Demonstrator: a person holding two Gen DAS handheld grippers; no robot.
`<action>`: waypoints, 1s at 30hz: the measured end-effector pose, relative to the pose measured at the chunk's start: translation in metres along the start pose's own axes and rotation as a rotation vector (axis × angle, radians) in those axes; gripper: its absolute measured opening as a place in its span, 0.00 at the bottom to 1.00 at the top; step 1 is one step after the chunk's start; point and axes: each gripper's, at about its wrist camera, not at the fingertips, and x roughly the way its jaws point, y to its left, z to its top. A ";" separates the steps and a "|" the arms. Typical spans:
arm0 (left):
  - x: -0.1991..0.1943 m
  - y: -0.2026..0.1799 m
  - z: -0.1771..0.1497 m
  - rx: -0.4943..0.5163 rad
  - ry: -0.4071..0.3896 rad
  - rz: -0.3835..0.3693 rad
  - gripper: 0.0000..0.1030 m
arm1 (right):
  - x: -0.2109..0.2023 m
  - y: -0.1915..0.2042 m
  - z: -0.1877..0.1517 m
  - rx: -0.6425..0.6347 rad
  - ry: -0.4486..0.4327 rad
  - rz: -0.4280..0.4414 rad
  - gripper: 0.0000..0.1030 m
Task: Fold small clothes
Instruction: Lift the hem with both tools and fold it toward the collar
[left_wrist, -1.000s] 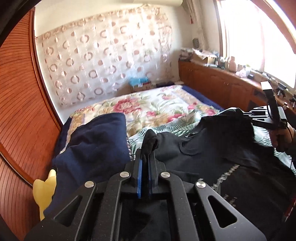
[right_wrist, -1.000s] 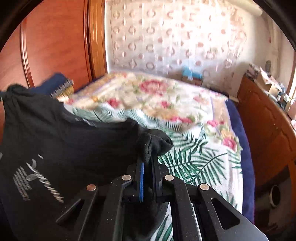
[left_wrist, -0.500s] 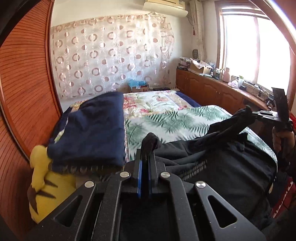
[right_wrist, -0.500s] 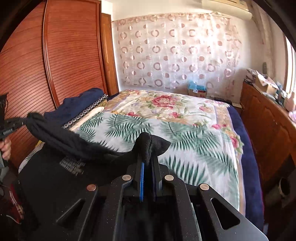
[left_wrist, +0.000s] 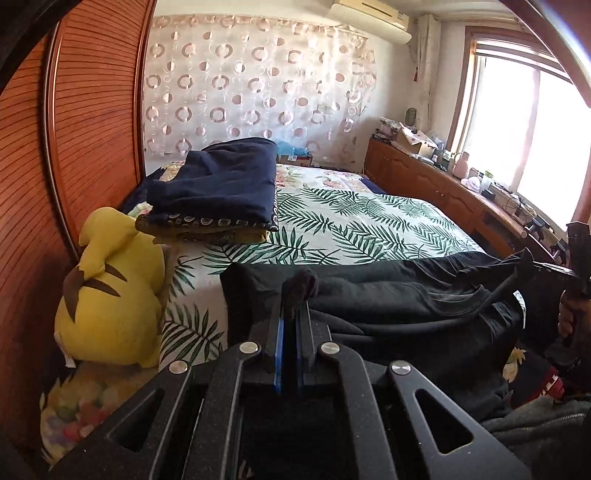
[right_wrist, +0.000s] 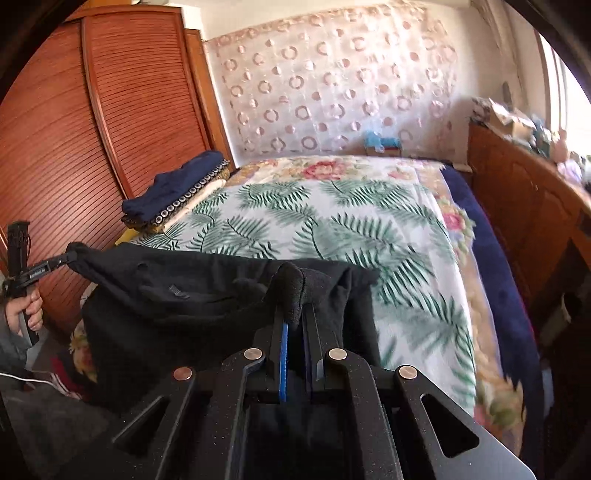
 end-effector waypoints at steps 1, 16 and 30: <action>-0.006 -0.002 -0.002 0.000 0.001 0.001 0.06 | -0.007 0.003 -0.004 0.002 0.017 -0.007 0.06; 0.009 -0.006 -0.040 0.026 0.113 0.002 0.44 | -0.033 0.010 -0.024 -0.012 0.114 -0.115 0.19; 0.021 -0.002 -0.003 0.040 0.041 0.063 0.72 | -0.027 0.013 0.006 -0.082 0.028 -0.160 0.48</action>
